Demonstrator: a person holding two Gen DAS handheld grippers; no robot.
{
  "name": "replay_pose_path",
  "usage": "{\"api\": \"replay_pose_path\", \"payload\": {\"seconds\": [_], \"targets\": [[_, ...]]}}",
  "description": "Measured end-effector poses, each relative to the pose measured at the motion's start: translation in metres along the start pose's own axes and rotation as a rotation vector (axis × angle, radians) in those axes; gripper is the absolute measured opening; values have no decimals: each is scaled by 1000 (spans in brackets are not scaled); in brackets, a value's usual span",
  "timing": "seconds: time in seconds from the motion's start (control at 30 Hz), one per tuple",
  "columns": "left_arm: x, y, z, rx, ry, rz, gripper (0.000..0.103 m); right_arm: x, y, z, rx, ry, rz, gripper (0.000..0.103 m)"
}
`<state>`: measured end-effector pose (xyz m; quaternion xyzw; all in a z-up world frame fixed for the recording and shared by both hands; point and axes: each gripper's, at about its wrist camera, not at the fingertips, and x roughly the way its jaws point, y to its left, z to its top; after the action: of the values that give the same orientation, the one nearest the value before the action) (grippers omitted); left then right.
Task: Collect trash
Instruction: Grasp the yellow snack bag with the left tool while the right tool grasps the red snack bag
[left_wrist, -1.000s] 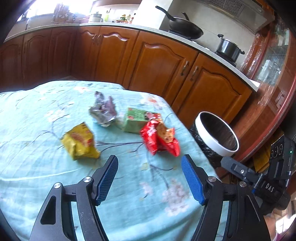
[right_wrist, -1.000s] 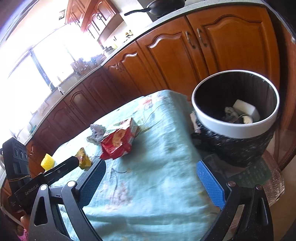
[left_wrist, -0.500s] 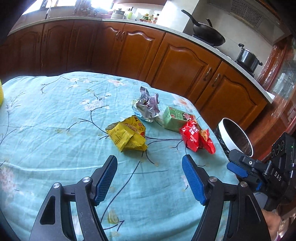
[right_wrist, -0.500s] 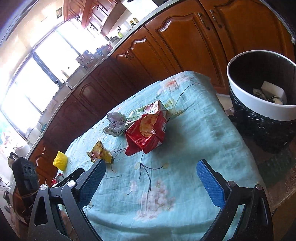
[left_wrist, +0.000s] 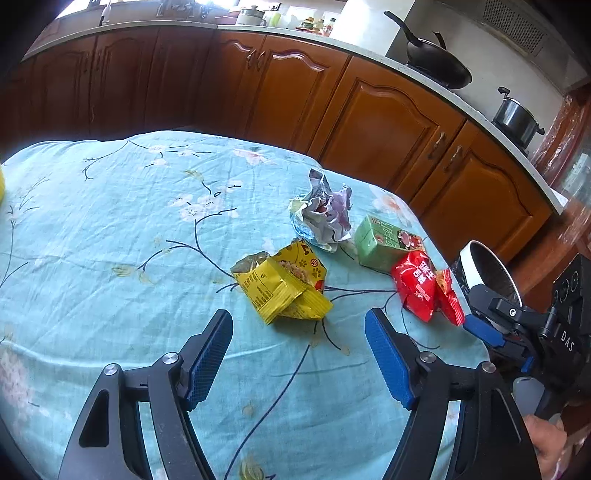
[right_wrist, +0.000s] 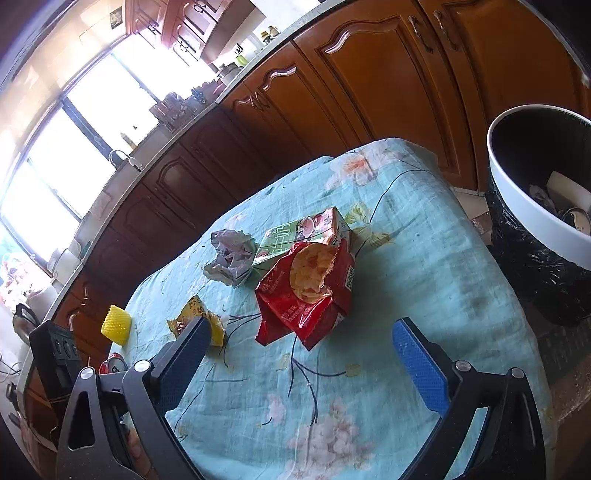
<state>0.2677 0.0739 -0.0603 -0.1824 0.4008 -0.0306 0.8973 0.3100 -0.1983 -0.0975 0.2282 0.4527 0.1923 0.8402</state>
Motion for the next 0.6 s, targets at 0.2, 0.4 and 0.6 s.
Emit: {"api": "replay_pose_path", "payload": {"seconds": [0.2, 0.4, 0.6], "targets": [[18, 0, 14, -16, 14, -13, 74, 16, -1, 12, 0, 13, -2, 99], [40, -1, 19, -6, 53, -3, 56, 32, -6, 12, 7, 43, 4, 71], [36, -9, 14, 47, 33, -27, 40, 17, 3, 4, -60, 13, 16, 45]]}}
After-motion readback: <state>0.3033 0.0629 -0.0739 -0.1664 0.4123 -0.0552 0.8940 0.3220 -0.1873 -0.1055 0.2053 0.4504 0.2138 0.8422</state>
